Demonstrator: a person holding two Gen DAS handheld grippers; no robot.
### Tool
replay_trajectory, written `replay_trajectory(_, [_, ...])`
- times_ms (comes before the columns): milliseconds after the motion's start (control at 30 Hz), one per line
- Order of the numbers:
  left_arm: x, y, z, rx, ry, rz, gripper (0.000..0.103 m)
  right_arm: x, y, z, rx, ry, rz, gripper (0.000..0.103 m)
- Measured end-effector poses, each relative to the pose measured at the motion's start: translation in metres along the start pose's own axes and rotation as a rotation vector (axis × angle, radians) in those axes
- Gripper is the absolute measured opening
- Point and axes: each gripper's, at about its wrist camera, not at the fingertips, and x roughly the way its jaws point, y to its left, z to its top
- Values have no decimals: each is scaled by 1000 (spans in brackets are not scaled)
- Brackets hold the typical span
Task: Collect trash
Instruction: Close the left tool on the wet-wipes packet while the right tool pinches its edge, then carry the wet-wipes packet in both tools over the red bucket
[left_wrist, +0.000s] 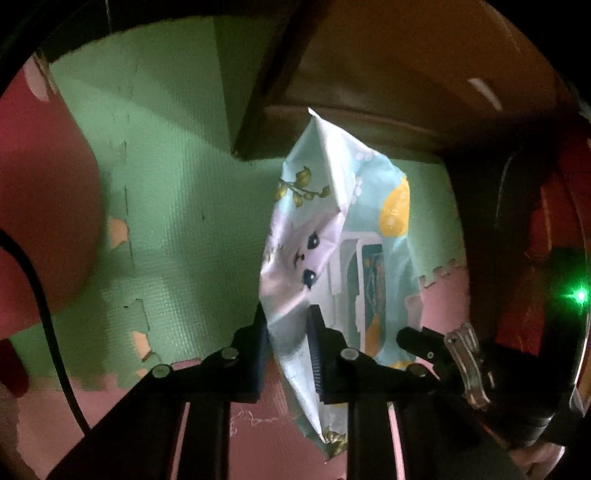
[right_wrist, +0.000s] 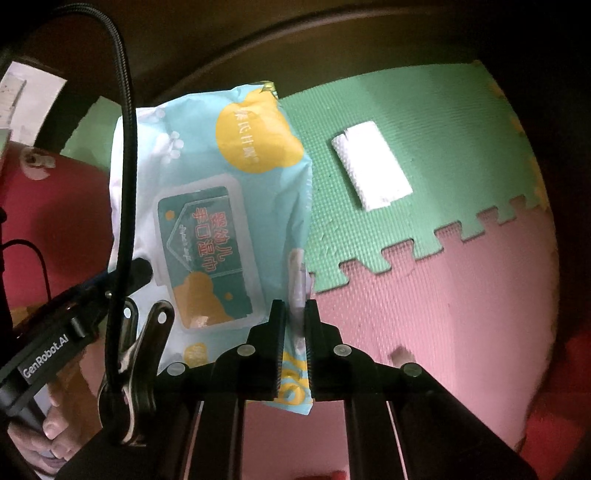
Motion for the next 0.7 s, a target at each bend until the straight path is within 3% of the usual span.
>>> replay_trajectory(267, [-60,-19,-22,49,-81,-3,18,-58,1,-37,52,-80,77,11])
replay_trajectory(433, [-97,-36,-37,70,-137,-3,18,-94,27,-68,43,-144,96,11])
replay_trajectory(700, [-169,-27,-55,56,-246,-3,18,-156,72,-86,-19,-262,127,11])
